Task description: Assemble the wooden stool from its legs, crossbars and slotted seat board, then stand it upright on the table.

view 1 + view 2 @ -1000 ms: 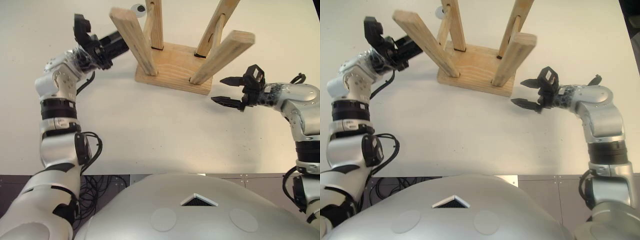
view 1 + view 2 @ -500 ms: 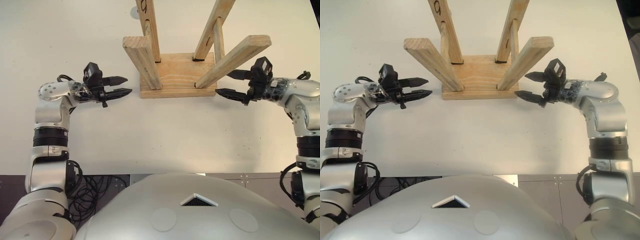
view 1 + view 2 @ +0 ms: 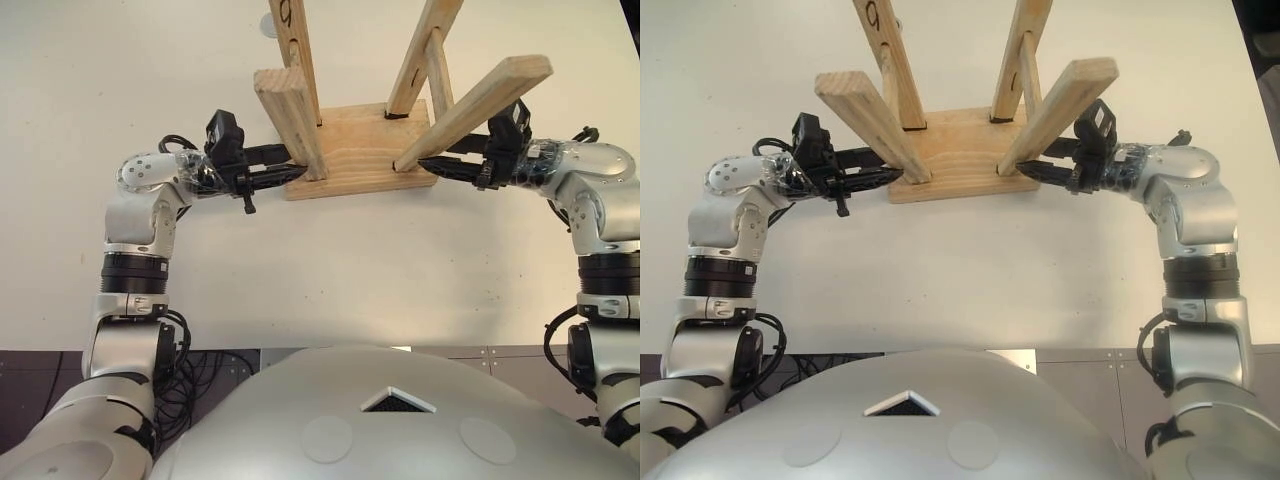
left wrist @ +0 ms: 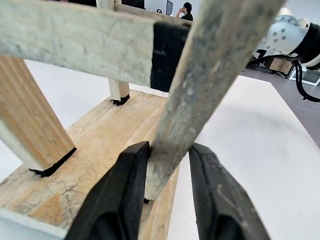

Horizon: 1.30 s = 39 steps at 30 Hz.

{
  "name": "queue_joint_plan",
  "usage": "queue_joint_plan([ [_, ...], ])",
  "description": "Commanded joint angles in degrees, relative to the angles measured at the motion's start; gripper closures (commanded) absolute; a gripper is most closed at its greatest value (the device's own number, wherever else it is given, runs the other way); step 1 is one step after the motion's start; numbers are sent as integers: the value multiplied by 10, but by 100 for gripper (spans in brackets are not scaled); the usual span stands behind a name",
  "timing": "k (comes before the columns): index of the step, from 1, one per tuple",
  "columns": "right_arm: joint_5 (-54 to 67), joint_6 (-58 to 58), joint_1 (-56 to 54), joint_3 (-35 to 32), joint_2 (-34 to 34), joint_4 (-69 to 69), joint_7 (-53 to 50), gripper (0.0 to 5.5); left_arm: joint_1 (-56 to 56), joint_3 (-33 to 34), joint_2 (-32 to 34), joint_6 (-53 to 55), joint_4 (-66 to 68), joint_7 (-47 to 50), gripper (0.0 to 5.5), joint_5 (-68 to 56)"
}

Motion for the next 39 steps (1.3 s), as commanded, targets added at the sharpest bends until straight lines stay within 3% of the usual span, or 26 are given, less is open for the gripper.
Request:
queue_joint_plan([
  [1, 74, 83, -16, -17, 19, -43, 5, 393, -39, 36, -12, 86, -31, 26, 435, -74],
  [6, 212, 244, -25, -69, 15, -114, -17, 415, -65, 87, 2, 245, -42, 68, 441, -169],
  [11, 260, 409, -105, -118, 63, -14, -144, 429, -92, 77, 48, 419, -2, 99, 441, -195],
  [17, 251, 448, -195, -198, 119, 164, -277, 428, -140, 81, 47, 463, 62, 167, 445, -173],
  [18, 248, 439, -205, -206, 125, 186, -289, 428, -154, 90, 44, 457, 91, 177, 409, -168],
  [19, 250, 435, -207, -218, 129, 196, -302, 389, -174, 96, 41, 446, 125, 185, 391, -161],
  [22, 259, 432, -213, -247, 132, 214, -320, 337, -218, 100, 48, 421, 222, 185, 344, -139],
  [27, 267, 427, -213, -283, 91, 244, -293, 264, -203, 91, 87, 415, 249, 111, 277, -131],
  [32, 237, 334, -119, -240, 34, 181, -142, 169, -172, 151, 120, 367, 256, 47, 192, -155],
  [37, 181, 234, -24, -133, 2, 42, -11, 166, -107, 170, 173, 336, 236, -50, 176, -154],
  [39, 118, 148, -11, -78, 3, 19, 1, 166, -48, 151, 180, 247, 182, -60, 176, -110],
])
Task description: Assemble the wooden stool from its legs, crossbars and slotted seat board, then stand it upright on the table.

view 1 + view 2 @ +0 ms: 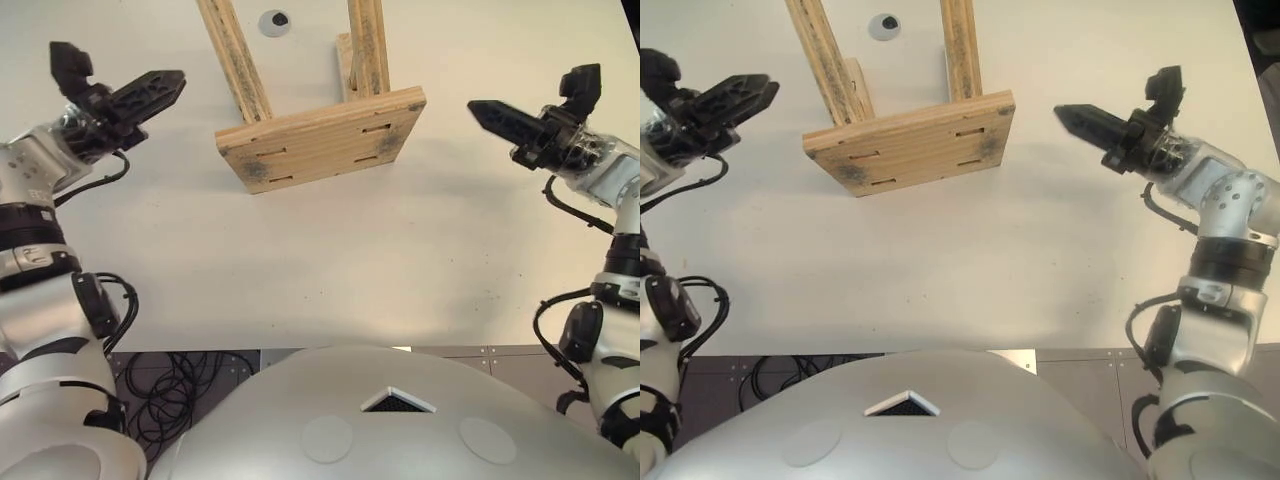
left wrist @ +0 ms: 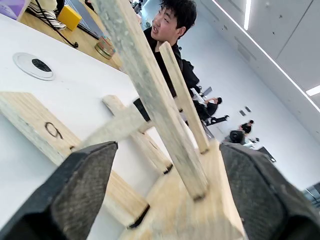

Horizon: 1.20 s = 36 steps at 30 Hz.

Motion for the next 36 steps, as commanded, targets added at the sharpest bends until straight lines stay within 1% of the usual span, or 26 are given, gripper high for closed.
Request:
queue_joint_plan([
  [1, -108, -143, 21, 95, -5, -45, 21, 166, 100, -23, 16, -151, -93, -20, 176, 70],
  [3, -144, -200, 22, 120, 11, -41, 19, 166, 138, -43, 0, -264, -134, -13, 176, 118],
  [5, -166, -244, 7, 135, 33, -15, 13, 166, 165, -63, -19, -342, -159, -11, 176, 149],
  [7, -190, -286, -21, 152, 55, 27, 4, 166, 178, -82, -38, -392, -176, -6, 176, 169],
  [10, -219, -329, -51, 167, 73, 82, 7, 166, 173, -101, -54, -434, -170, 1, 176, 188],
  [14, -244, -369, -97, 180, 99, 164, 16, 166, 145, -112, -69, -455, -143, 15, 176, 196],
  [18, -250, -379, -119, 185, 112, 201, 40, 237, 126, -122, -81, -469, -123, 13, 241, 200],
  [19, -251, -379, -121, 187, 115, 205, 45, 247, 122, -124, -82, -470, -119, 12, 250, 201],
  [23, -248, -369, -119, 199, 118, 197, 72, 307, 94, -134, -81, -481, -81, 1, 303, 209],
  [26, -231, -337, -118, 190, 117, 179, 90, 350, 63, -135, -77, -490, -28, -14, 344, 217],
  [27, -225, -327, -117, 186, 117, 173, 93, 352, 58, -133, -75, -485, -18, -23, 347, 215],
  [28, -215, -311, -118, 179, 118, 166, 95, 353, 52, -126, -75, -457, -25, -31, 348, 200],
  [30, -176, -259, -120, 152, 124, 142, 95, 356, 30, -100, -79, -372, -52, -28, 349, 152],
  [34, -69, -131, -143, 78, 136, 106, 73, 380, -47, -35, -99, -170, -132, 46, 349, 36],
  [36, -19, -67, -156, 42, 134, 83, 51, 396, -86, -15, -110, -81, -172, 110, 349, -5],
])
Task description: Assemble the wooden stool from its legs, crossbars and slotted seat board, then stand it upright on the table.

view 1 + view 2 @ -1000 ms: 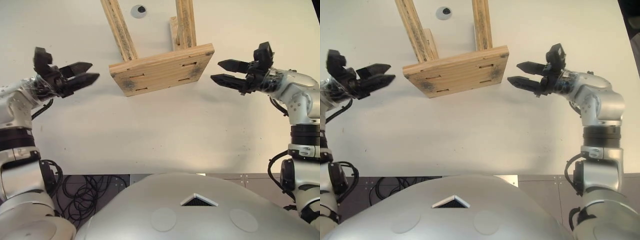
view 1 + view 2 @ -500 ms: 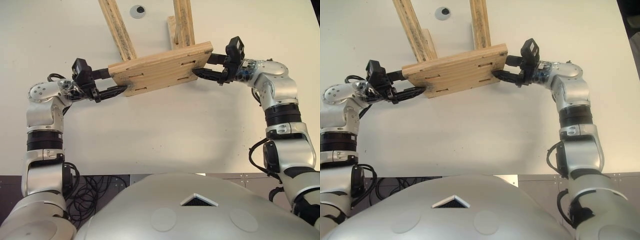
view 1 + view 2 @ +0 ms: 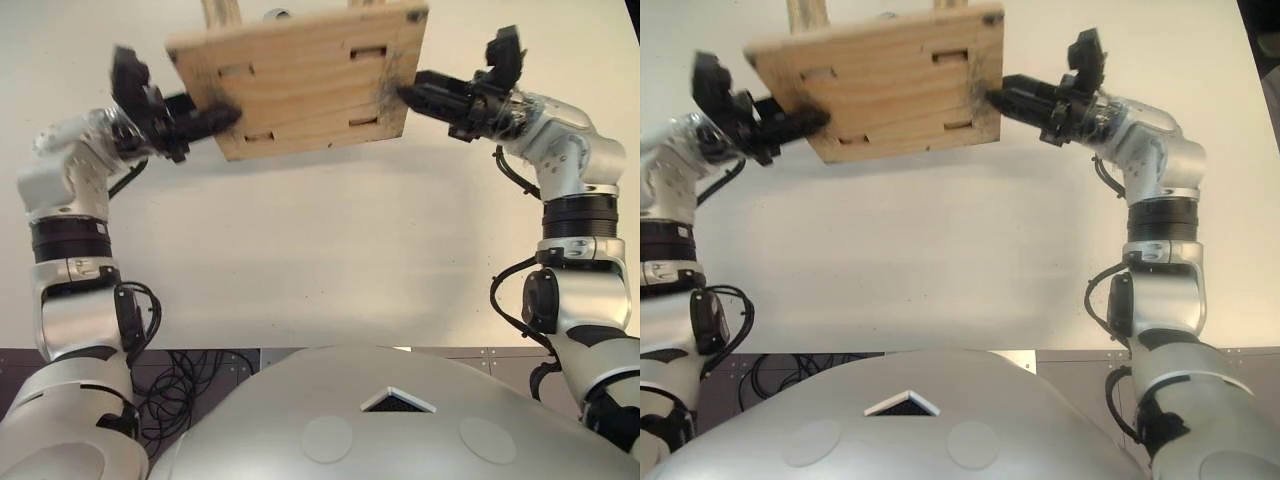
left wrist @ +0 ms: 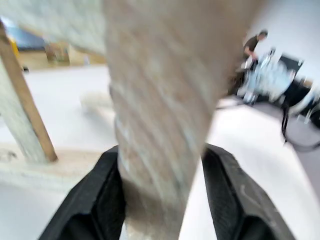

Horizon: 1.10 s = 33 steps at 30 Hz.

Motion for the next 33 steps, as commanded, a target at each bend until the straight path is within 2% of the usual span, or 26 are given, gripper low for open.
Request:
queue_joint_plan([
  [1, 107, 130, -32, -54, 13, -61, -34, 401, -104, 51, -36, 178, -69, 157, 352, -90],
  [4, 194, 221, -54, -138, 14, -73, -115, 408, -177, 103, -66, 302, -75, 295, 361, -152],
  [7, 257, 259, -110, -226, 30, -53, -250, 409, -228, 178, -121, 376, -50, 452, 379, -208],
  [9, 268, 258, -167, -262, 45, 0, -345, 409, -247, 207, -161, 381, -19, 551, 383, -208],
  [12, 249, 220, -240, -283, 63, 101, -436, 409, -270, 215, -191, 332, 76, 632, 383, -171],
  [16, 176, 75, -329, -293, 86, 327, -559, 409, -342, 219, -205, 184, 280, 646, 383, -124],
  [18, 157, 11, -349, -295, 90, 394, -580, 409, -376, 222, -206, 108, 365, 646, 389, -106],
  [19, 150, -18, -356, -296, 91, 420, -585, 409, -389, 228, -206, 68, 397, 632, 354, -105],
  [20, 146, -47, -362, -301, 90, 441, -587, 409, -400, 240, -206, 27, 424, 623, 348, -109],
  [21, 145, -75, -366, -308, 87, 459, -586, 371, -411, 260, -205, -9, 447, 608, 328, -119],
  [26, 175, -153, -375, -374, 55, 496, -561, 285, -443, 340, -190, -110, 504, 595, 254, -157],
  [29, 191, -167, -376, -412, 33, 498, -536, 245, -440, 357, -178, -147, 511, 601, 218, -153],
  [31, 205, -181, -363, -441, 17, 499, -532, 218, -419, 346, -167, -184, 510, 606, 199, -126],
  [33, 183, -219, -326, -436, 8, 494, -518, 213, -376, 294, -160, -228, 504, 602, 199, -58],
])
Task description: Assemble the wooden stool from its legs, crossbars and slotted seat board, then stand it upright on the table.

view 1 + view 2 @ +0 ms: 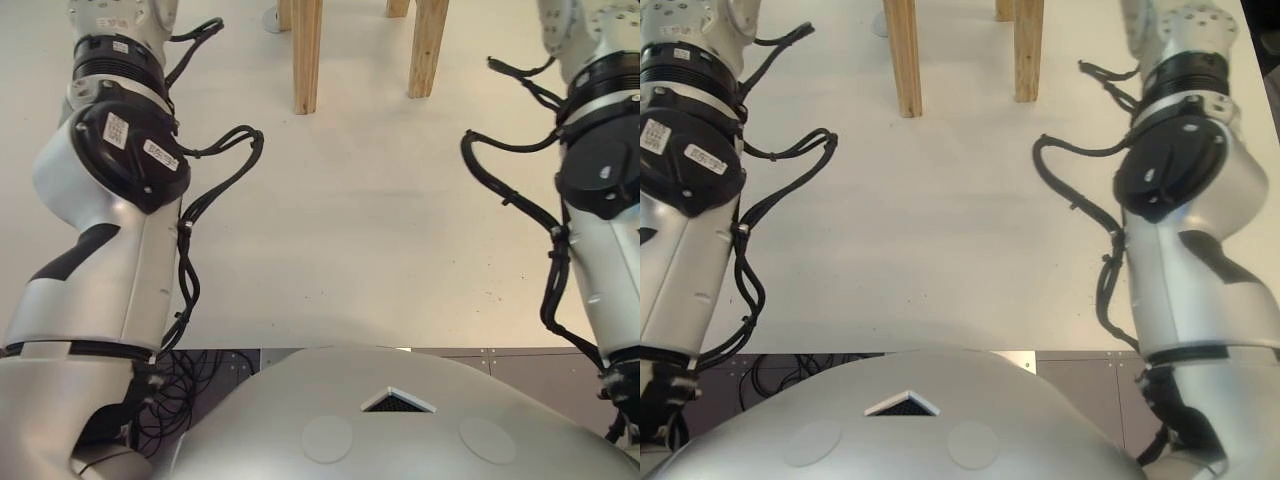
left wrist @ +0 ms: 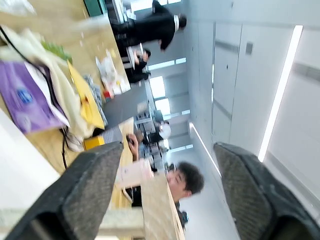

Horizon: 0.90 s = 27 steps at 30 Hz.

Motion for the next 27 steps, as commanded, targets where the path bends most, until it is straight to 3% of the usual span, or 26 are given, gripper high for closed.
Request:
queue_joint_plan([
  [1, -24, -54, 60, 0, -16, -5, 17, 213, 69, -78, 14, -71, -1, 2, 199, 106],
  [5, -118, -142, 183, 79, 25, -56, 71, 213, 189, -213, -29, -245, -28, 29, 199, 275],
  [9, -107, -187, 283, 84, 110, -189, 91, 213, 250, -218, -78, -329, -69, 101, 199, 298],
  [13, -102, -181, 336, 111, 189, -290, 88, 213, 297, -267, -129, -381, -98, 194, 199, 366],
  [27, -100, -98, 327, 153, 190, -340, 75, 213, 386, -311, -204, -424, -160, 266, 199, 413],
])
